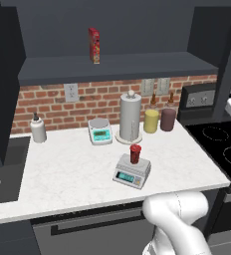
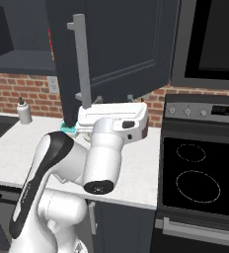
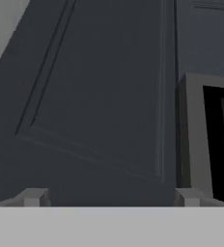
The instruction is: Pick the yogurt and place it on the digital scale for weighing, and close the cabinet.
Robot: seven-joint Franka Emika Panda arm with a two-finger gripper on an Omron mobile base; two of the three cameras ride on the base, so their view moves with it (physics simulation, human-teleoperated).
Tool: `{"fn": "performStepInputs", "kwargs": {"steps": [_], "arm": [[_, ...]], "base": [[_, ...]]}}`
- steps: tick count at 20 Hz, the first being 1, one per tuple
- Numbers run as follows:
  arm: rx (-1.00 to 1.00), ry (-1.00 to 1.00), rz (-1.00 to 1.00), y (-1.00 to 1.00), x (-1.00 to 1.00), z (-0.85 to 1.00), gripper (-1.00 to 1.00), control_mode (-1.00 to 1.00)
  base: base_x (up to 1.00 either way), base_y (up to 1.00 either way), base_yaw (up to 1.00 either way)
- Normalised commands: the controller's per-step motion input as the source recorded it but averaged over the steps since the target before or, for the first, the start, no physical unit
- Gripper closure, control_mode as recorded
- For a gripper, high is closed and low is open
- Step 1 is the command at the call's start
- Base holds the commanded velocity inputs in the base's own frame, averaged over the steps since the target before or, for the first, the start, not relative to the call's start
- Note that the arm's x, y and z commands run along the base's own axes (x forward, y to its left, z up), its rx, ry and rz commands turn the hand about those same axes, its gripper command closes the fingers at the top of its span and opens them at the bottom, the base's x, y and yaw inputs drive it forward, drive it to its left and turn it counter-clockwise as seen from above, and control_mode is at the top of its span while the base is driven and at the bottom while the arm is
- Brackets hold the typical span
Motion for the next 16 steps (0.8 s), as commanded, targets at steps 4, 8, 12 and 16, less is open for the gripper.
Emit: {"fn": "performStepInputs", "kwargs": {"steps": [4,8,12,16], "arm": [[0.0,0.0,0.0,0.0,0.49,0.1,-1.0,-1.0],[0.0,-0.03,0.02,0.02,0.52,0.05,-1.0,-1.0],[0.0,-0.1,0.07,0.22,0.61,0.0,-1.0,-1.0],[0.03,-0.07,0.13,0.39,0.7,0.0,-1.0,-1.0]], "base": [[0.0,0.0,0.0],[0.0,0.0,0.0],[0.0,0.0,0.0],[0.0,0.0,0.0]]}}
